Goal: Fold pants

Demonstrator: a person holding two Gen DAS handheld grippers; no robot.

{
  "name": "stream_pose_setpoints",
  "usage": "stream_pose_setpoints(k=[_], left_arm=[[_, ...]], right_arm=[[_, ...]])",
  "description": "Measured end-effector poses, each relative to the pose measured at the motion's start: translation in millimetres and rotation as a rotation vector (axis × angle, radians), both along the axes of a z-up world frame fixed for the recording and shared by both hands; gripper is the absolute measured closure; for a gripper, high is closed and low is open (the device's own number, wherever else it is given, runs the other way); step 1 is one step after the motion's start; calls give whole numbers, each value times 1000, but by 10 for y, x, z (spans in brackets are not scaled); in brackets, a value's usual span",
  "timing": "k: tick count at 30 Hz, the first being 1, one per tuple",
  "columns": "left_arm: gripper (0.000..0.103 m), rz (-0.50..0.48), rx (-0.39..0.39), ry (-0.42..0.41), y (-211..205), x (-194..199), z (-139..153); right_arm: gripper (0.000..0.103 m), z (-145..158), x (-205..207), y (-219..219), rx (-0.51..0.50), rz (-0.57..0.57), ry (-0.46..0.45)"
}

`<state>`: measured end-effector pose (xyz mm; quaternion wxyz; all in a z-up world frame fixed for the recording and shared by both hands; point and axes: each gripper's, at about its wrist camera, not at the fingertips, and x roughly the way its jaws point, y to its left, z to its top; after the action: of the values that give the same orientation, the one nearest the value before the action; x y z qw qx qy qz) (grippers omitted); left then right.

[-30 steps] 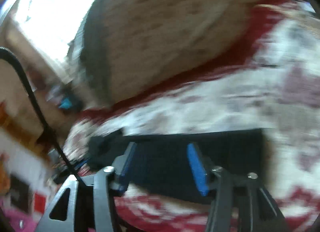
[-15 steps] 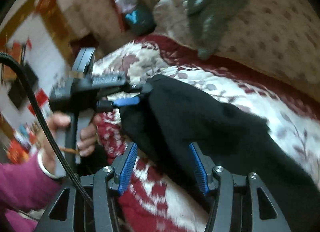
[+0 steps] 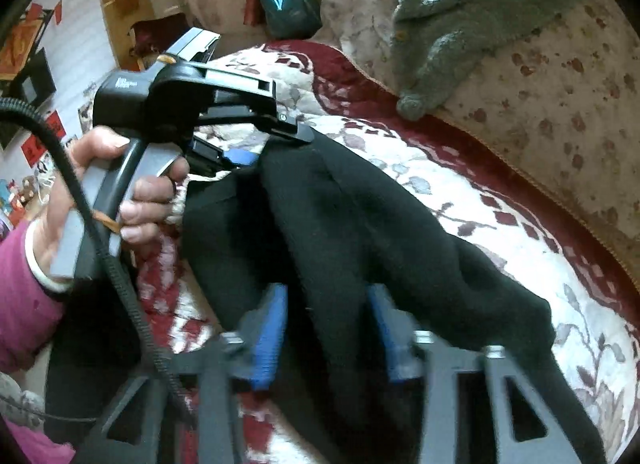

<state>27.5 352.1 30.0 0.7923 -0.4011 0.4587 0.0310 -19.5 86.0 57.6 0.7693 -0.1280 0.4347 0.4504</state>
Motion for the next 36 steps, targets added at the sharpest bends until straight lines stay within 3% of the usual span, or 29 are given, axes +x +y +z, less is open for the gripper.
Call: stream_pose_setpoints(k=[1,2,3,6,9,14,16,18,19,20,21,25,27,28,31,32,36], left_arm=[[60,3,22,-10,-17,18,31],[80,2,51,-18,-44,39,89],[85,-3,62,-25,-61,61,142],[91,-19,31,-107,-102,73,408],[92,-45,67,-194,-191,-14,792],[92,-67,110,-243,-228,-276,1049],[92,-36,138,-215,-175,-374,999],[92,-19,108,-195,-99,-444,920],[92,-12,96,-189,-68,-476,894],[92,-5,91,-185,-51,-509,879],[92,-1,93,-183,-50,-525,871],[92,-6,93,-188,-82,-577,889],[92,-9,89,-198,-103,-601,919],[92,-10,87,-203,-108,-616,932],[92,-11,88,-196,-109,-643,923],[92,-12,86,-192,-102,-666,912],[92,0,84,-188,-26,-811,887]], right_arm=[[87,-10,31,-27,8,4,5],[91,16,50,-65,28,1,13],[91,45,83,-104,53,-8,23],[92,201,235,-300,131,-72,53],[95,414,337,-497,211,-120,71],[95,692,257,-659,307,-105,99],[94,655,165,-597,272,-78,94],[86,592,49,-515,228,-84,53],[74,552,-35,-439,201,-84,34],[54,514,-91,-387,188,-75,28],[48,480,-167,-306,165,-62,13],[47,340,-428,-2,39,-5,-96],[47,244,-479,152,-99,-24,-241],[53,184,-485,204,-138,-10,-286],[89,59,-337,208,-101,31,-194],[93,74,-284,171,-77,20,-164],[95,274,-216,-37,35,10,-72]])
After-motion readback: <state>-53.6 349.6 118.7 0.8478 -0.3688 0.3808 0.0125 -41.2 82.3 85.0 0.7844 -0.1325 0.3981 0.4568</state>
